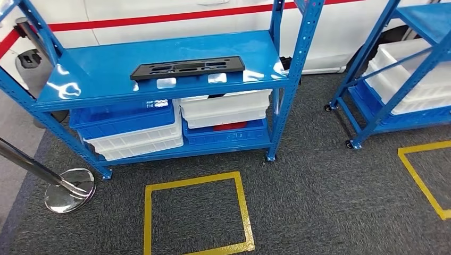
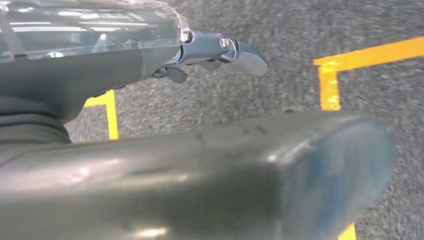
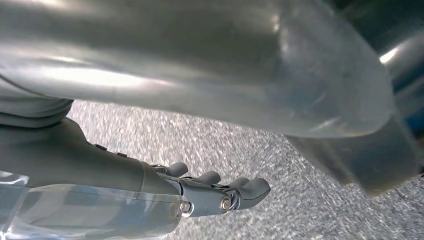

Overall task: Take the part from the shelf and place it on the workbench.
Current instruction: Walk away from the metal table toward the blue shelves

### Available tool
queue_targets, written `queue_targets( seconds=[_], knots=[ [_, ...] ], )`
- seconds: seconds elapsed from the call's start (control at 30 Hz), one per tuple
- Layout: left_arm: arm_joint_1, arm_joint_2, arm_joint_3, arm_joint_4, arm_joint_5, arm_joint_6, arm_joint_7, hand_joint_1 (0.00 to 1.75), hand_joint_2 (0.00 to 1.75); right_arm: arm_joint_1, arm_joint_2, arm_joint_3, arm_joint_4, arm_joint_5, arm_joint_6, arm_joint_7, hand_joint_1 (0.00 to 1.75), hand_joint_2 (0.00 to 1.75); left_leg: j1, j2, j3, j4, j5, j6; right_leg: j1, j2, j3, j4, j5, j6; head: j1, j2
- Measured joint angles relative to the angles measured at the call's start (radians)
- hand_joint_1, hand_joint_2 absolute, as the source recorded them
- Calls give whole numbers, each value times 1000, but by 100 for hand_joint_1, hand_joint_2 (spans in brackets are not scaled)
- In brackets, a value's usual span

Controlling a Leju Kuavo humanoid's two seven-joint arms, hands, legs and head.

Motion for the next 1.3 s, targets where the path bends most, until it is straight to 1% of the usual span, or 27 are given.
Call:
queue_targets(
  seconds=[0.03,0.07,0.1,0.17,0.23,0.3,0.33,0.4,0.43,0.47,0.5,0.53,0.57,0.6,0.67,0.73,0.8,0.83,0.9,0.97,1.03,1.07,1.1,1.17,1.2,1.27,1.3],
  knots=[
    [1,0,-2,0,-5,-3,1,0,0,1,0,-3,0,-7,-4,0,0,0,0,3,2,-5,14,0,0,-14,2,0,-2,1,0,0],
    [1,0,-5,0,-10,-5,1,0,0,1,0,-7,0,-14,-9,0,0,0,0,8,24,-48,44,2,0,-27,6,0,-5,3,0,0],
    [0,1,-9,0,-15,-8,2,0,0,1,0,-12,0,-20,-14,0,0,0,0,21,64,-123,80,5,0,-39,11,0,-8,6,0,0],
    [-10,2,-16,0,-18,-11,3,0,0,1,0,-21,0,-27,-18,-2,0,0,-7,59,127,-245,120,20,3,-60,20,-2,-14,14,0,0],
    [-21,2,-20,0,-15,-15,3,0,0,-1,0,-27,0,-27,-18,-3,0,0,-15,74,140,-279,122,35,6,-77,26,-6,-16,26,0,0],
    [-25,2,-20,0,-7,-17,2,0,0,-6,0,-30,0,-25,-15,-3,0,0,-13,54,142,-289,127,46,5,-87,36,-12,-18,40,0,0],
    [-25,1,-20,0,-2,-18,0,0,0,-7,-2,-31,-1,-24,-14,-2,0,0,-9,43,147,-296,130,52,4,-72,38,-6,-26,45,0,0],
    [-27,-1,-20,0,4,-18,-4,0,0,-5,-5,-32,-2,-23,-12,-2,0,0,-3,21,157,-310,137,62,1,-13,10,62,-72,51,0,0],
    [-28,-2,-20,0,6,-18,-6,0,0,-3,-6,-33,-2,-23,-11,-2,0,0,-4,10,156,-311,138,65,2,15,-22,124,-104,51,0,0],
    [-29,-3,-20,0,7,-18,-8,0,0,-1,-7,-35,-2,-23,-10,-2,0,0,-7,-2,154,-310,138,67,2,28,-58,191,-131,50,0,0],
    [-28,-3,-20,0,7,-18,-9,0,0,0,-8,-36,-2,-23,-10,-2,0,0,-9,-16,153,-309,138,68,3,32,-87,239,-141,49,0,0],
    [-26,-3,-20,0,7,-18,-10,0,0,0,-8,-37,-2,-23,-10,-2,0,0,-11,-30,153,-307,137,68,4,34,-100,252,-130,47,0,0],
    [-25,-3,-20,0,7,-18,-10,0,0,0,-9,-38,-2,-23,-10,-2,0,0,-13,-45,153,-304,137,68,5,36,-94,224,-98,44,0,0],
    [-25,-3,-20,0,7,-18,-11,0,0,0,-9,-39,-2,-22,-10,-2,0,0,-14,-61,153,-300,136,67,5,45,-71,161,-53,40,0,0],
    [-26,-6,-20,0,7,-19,-12,0,0,2,-12,-39,-2,-22,-10,-1,0,0,-14,-86,150,-293,134,62,7,86,-21,37,6,34,0,0],
    [-26,-8,-20,0,8,-19,-12,0,0,2,-14,-40,-2,-22,-10,0,0,0,-12,-104,144,-290,134,54,11,108,-6,-8,15,32,0,0],
    [-23,-7,-20,0,8,-17,-10,0,0,0,-15,-45,-2,-30,-10,10,0,0,-11,-119,139,-294,136,44,12,93,-5,-13,18,26,0,0],
    [-20,-7,-20,0,8,-16,-8,0,0,-2,-15,-51,-2,-40,-10,22,0,0,-13,-111,138,-290,134,40,9,85,-1,-18,20,22,0,0],
    [-16,-6,-20,0,8,-13,-2,0,0,-1,-17,-69,-2,-75,-8,64,0,87,-16,-63,115,-237,99,29,3,68,5,-27,23,14,0,0],
    [-17,-7,-20,0,8,-12,1,0,0,3,-18,-105,-2,-135,-6,131,0,175,-11,-13,54,-109,32,17,3,51,7,-28,21,8,0,0],
    [-17,-5,-20,0,9,-11,-1,0,0,6,-19,-158,-2,-212,-26,203,0,87,0,-2,-6,13,-12,3,3,34,8,-28,19,6,0,0],
    [-14,-4,-20,0,10,-11,-4,0,0,7,-19,-190,-2,-252,-47,235,0,44,6,-1,-13,26,-6,-5,1,27,9,-28,17,7,0,0],
    [-12,-2,-20,0,11,-11,-7,0,0,7,-20,-222,-2,-286,-68,261,0,0,13,0,4,-7,22,-14,-2,24,11,-26,15,9,0,0],
    [-8,1,-20,0,13,-12,-14,0,0,6,-23,-287,-2,-334,-94,292,0,0,29,6,81,-156,94,-35,-8,19,17,-18,5,19,0,0],
    [-7,2,-20,0,14,-13,-16,0,0,6,-26,-315,-3,-345,-97,297,0,0,33,6,114,-220,115,-37,-6,19,16,-9,-2,27,0,0],
    [-5,1,-18,0,16,-15,-18,0,0,5,-33,-354,-4,-350,-95,297,0,87,35,5,143,-275,118,-23,0,19,13,1,-12,37,1,0],
    [-3,1,-16,0,17,-16,-20,0,0,4,-33,-367,-5,-350,-90,294,0,131,32,3,143,-276,116,-10,2,19,13,2,-13,41,1,0]
  ],
)
